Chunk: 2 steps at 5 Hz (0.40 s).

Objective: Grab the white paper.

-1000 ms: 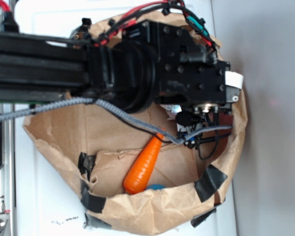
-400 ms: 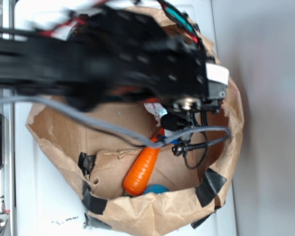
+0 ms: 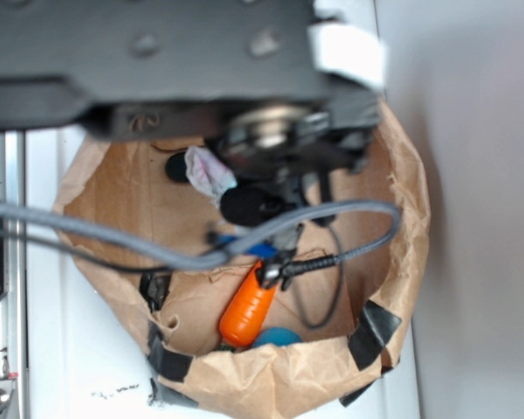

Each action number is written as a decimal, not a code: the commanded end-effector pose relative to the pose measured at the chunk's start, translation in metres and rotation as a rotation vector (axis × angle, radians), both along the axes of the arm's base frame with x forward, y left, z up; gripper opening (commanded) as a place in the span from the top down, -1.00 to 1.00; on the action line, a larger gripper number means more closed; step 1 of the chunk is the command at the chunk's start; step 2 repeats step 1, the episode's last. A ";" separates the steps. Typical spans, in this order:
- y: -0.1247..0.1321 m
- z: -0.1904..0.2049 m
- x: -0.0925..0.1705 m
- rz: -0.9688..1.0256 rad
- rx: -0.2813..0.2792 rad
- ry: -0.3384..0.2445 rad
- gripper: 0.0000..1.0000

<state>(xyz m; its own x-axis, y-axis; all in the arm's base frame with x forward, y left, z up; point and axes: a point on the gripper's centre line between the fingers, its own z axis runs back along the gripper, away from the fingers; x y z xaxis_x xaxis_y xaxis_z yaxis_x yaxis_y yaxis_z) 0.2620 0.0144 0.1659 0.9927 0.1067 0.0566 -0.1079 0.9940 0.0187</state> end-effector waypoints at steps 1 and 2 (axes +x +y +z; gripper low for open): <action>-0.004 0.031 -0.012 -0.009 0.081 -0.072 1.00; -0.004 0.031 -0.012 -0.009 0.081 -0.072 1.00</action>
